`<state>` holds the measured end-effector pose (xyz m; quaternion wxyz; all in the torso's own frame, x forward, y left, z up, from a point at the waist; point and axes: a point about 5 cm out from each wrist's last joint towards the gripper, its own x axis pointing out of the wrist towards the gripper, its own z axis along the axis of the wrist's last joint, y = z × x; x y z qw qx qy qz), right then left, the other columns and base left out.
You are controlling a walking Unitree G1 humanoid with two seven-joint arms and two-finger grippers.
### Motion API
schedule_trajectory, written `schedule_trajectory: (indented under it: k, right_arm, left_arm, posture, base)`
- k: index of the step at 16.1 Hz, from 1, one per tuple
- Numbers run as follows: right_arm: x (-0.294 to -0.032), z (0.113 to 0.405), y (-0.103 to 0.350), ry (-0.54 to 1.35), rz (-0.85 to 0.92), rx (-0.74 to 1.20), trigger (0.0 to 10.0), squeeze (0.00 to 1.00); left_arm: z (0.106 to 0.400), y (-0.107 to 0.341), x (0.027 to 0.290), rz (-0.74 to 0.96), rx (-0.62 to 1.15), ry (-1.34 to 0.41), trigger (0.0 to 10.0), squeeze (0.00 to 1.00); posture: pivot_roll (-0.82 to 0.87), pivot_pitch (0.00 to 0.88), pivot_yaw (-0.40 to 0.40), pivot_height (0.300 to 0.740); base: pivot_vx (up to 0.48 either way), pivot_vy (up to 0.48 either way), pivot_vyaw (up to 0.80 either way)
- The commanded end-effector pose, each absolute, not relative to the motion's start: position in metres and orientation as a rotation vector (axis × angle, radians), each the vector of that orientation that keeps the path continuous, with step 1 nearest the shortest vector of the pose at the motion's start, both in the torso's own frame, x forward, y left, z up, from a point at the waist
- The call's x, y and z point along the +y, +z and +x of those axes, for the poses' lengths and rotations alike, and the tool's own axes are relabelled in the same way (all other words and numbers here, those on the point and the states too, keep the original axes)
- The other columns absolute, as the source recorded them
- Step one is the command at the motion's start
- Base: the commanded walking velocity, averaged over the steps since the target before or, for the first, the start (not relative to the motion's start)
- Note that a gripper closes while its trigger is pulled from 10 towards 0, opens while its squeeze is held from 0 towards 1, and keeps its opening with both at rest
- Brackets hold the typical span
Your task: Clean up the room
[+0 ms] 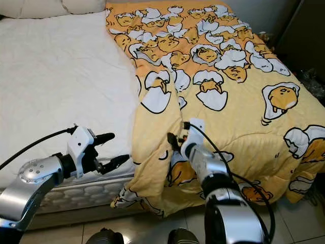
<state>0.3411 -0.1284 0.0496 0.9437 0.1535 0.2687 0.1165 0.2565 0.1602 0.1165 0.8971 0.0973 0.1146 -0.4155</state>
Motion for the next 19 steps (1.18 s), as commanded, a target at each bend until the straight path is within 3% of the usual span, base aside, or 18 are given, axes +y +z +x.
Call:
schedule_trajectory:
  k: [1,5,6,8,19]
  right_arm:
    - [-0.127,0.342,0.05,0.237,0.334,0.543,10.0,0.0]
    - [-0.098,0.341,0.048,0.341,0.414,0.569,9.8,0.0]
    - [-0.095,0.341,0.048,0.35,0.429,0.562,5.7,0.0]
    - [-0.092,0.341,0.05,0.358,0.467,0.546,0.0,0.0]
    - [-0.089,0.345,0.056,0.385,0.488,0.503,0.0,0.0]
  left_arm:
    - [0.255,0.117,0.161,0.204,0.241,-0.858,10.0,0.78]
    - [0.245,0.118,0.168,0.205,0.267,-0.845,10.0,0.79]
    - [0.244,0.119,0.169,0.205,0.267,-0.837,10.0,0.78]
    - [0.244,0.121,0.171,0.206,0.266,-0.83,10.0,0.79]
    - [0.247,0.122,0.169,0.207,0.265,-0.839,10.0,0.79]
  posture:
    - [0.02,0.134,0.021,0.74]
    - [0.06,0.178,0.014,0.74]
    - [0.06,0.178,0.013,0.74]
    - [0.06,0.18,0.012,0.74]
    - [0.04,0.149,0.015,0.74]
  base:
    - [0.0,0.0,0.0]
    - [0.0,0.0,0.0]
    - [0.0,0.0,0.0]
    - [0.0,0.0,0.0]
    - [0.0,0.0,0.0]
